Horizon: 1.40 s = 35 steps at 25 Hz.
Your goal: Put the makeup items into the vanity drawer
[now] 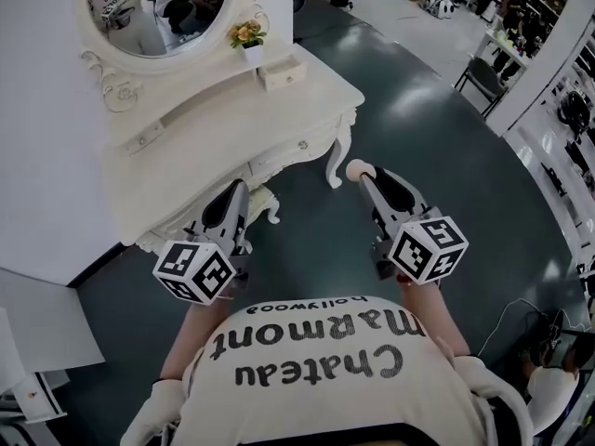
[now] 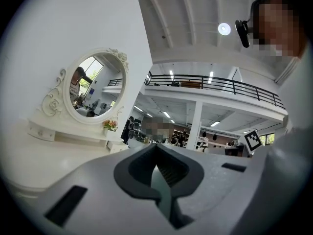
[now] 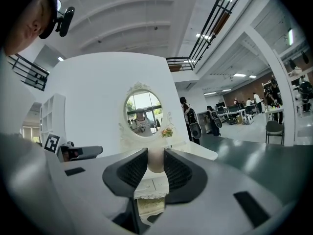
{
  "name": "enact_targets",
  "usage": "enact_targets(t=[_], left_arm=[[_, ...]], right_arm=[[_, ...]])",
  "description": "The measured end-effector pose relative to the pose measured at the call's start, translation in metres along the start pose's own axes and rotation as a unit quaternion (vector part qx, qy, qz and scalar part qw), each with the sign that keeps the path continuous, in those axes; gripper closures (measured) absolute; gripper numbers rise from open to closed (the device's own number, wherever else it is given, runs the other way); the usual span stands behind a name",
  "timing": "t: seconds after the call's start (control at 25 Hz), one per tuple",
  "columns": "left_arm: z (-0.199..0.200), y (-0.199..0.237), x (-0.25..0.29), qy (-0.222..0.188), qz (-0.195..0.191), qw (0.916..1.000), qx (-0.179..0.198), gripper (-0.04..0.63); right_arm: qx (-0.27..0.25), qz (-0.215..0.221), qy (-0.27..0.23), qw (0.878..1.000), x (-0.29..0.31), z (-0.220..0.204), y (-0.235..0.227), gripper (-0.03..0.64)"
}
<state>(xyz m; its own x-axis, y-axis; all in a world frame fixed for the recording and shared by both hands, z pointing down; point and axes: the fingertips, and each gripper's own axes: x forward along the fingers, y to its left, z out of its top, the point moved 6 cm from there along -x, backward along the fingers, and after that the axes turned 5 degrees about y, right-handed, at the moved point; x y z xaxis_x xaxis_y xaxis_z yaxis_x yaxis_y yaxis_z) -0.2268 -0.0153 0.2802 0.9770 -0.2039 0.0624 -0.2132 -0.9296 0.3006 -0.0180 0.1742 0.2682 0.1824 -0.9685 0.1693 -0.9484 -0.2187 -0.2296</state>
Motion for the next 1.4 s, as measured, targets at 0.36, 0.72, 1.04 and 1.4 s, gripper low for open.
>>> enact_targets(t=[0.36, 0.72, 1.04, 1.4], left_arm=[[-0.027, 0.038, 0.009, 0.026, 0.032, 0.9984, -0.039, 0.588], [-0.014, 0.054, 0.06, 0.015, 0.05, 0.9978, -0.04, 0.588], [0.008, 0.065, 0.137, -0.003, 0.056, 0.9974, -0.044, 0.588], [0.021, 0.075, 0.212, -0.028, 0.09, 0.9944, -0.047, 0.588]], right_arm=[[-0.009, 0.02, 0.037, 0.999, 0.053, -0.009, -0.007, 0.497], [-0.018, 0.044, 0.053, 0.997, 0.106, 0.004, -0.05, 0.497], [-0.017, 0.073, 0.048, 0.996, 0.166, 0.038, -0.11, 0.497], [-0.031, 0.113, 0.047, 0.992, 0.221, 0.071, -0.177, 0.497]])
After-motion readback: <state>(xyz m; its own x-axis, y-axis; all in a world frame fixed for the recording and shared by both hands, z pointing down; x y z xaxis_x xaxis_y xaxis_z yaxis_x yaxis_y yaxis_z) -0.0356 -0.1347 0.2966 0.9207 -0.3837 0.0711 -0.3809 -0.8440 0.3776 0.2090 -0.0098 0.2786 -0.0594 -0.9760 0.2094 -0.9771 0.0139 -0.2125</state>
